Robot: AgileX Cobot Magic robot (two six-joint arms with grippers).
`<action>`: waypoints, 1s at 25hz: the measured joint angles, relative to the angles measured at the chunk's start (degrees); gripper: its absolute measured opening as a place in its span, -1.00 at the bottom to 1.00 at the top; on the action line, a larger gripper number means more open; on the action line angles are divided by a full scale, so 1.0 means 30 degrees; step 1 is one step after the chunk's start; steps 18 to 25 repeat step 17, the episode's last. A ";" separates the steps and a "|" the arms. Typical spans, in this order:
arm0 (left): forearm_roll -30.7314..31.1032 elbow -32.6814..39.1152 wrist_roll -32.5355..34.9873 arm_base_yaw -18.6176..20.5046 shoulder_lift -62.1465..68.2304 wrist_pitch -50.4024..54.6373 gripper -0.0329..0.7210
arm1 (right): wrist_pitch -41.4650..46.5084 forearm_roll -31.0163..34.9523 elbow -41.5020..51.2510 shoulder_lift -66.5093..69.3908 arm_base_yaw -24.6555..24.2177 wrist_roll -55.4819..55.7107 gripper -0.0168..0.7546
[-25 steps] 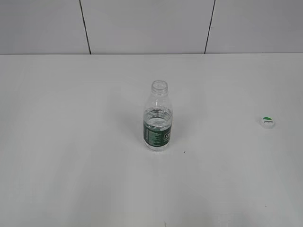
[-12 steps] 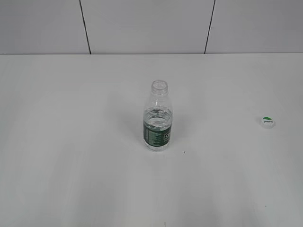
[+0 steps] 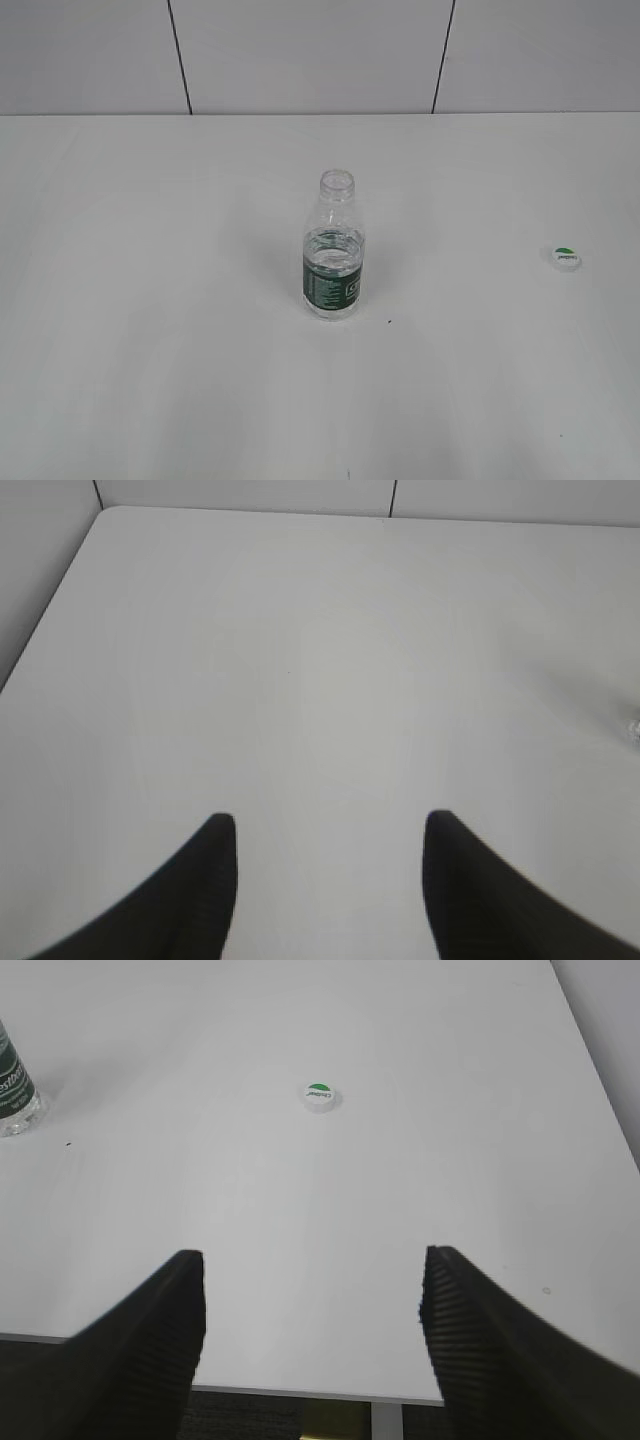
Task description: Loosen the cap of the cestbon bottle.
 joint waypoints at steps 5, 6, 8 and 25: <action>0.0000 0.0000 0.0000 0.0000 0.0000 0.0000 0.08 | 0.0000 0.0000 0.0000 0.0000 0.0000 0.0015 0.38; 0.0000 0.0000 0.0000 0.0000 0.0000 0.0000 0.08 | 0.0000 0.0000 0.0000 0.0000 0.0000 0.0015 0.38; 0.0000 0.0000 0.0000 0.0000 0.0000 0.0000 0.08 | 0.0000 0.0000 0.0000 0.0000 0.0000 0.0015 0.38; 0.0542 0.0000 0.0000 0.0000 0.0000 0.0000 0.08 | 0.0000 0.0000 0.0000 0.0000 0.0000 0.0015 0.38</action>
